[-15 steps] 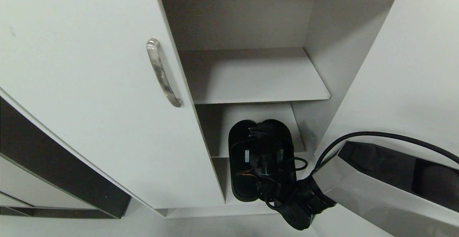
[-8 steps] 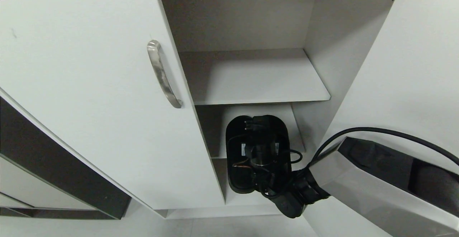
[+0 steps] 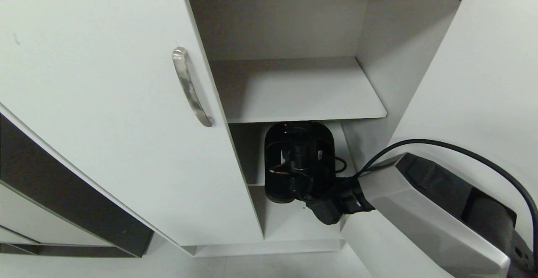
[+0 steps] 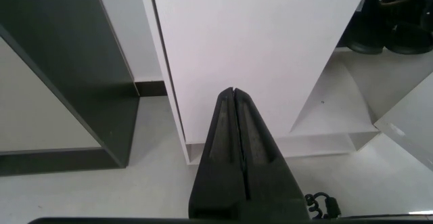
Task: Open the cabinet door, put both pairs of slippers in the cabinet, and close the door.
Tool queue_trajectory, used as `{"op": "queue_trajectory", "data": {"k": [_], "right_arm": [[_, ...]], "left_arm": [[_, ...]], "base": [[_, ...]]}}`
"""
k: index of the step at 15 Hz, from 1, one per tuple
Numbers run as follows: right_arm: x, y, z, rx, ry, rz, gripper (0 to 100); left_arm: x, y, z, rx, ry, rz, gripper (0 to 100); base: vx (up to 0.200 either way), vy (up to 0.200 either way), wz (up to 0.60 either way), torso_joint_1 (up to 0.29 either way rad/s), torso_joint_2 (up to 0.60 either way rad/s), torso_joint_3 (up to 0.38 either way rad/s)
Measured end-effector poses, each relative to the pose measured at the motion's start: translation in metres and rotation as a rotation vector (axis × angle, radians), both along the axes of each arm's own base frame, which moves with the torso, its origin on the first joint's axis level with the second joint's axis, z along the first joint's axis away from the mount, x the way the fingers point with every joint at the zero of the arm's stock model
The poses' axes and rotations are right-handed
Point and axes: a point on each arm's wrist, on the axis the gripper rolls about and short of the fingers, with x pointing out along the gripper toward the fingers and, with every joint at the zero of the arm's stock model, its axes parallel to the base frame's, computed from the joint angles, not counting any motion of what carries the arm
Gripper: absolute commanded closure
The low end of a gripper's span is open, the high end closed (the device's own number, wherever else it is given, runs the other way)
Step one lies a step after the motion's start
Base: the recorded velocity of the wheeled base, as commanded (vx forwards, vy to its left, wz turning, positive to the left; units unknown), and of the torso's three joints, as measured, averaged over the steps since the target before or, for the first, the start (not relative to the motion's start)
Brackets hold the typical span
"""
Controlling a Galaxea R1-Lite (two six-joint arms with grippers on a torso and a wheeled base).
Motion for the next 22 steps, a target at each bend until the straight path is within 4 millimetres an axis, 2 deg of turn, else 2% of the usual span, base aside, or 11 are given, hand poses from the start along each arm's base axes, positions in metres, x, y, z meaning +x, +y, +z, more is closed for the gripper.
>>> {"op": "queue_trajectory", "data": {"k": [7, 19, 20, 22], "right_arm": [[0.022, 0.0, -0.003, 0.0, -0.002, -0.029, 100], [0.028, -0.001, -0.014, -0.03, 0.023, -0.038, 100], [0.028, -0.001, -0.014, -0.031, 0.022, -0.038, 0], [0.029, -0.001, -0.014, -0.03, 0.022, -0.038, 0]], "left_arm": [[0.0, 0.0, 0.0, -0.001, 0.0, 0.0, 100], [0.0, 0.0, 0.0, -0.001, 0.0, 0.0, 100], [0.0, 0.0, 0.0, -0.001, 0.0, 0.0, 100], [0.0, 0.0, 0.0, -0.001, 0.0, 0.0, 100]], "base": [[0.0, 0.0, 0.0, 0.0, 0.0, 0.0], [0.0, 0.0, 0.0, 0.0, 0.0, 0.0], [0.0, 0.0, 0.0, 0.0, 0.0, 0.0], [0.0, 0.0, 0.0, 0.0, 0.0, 0.0]]}}
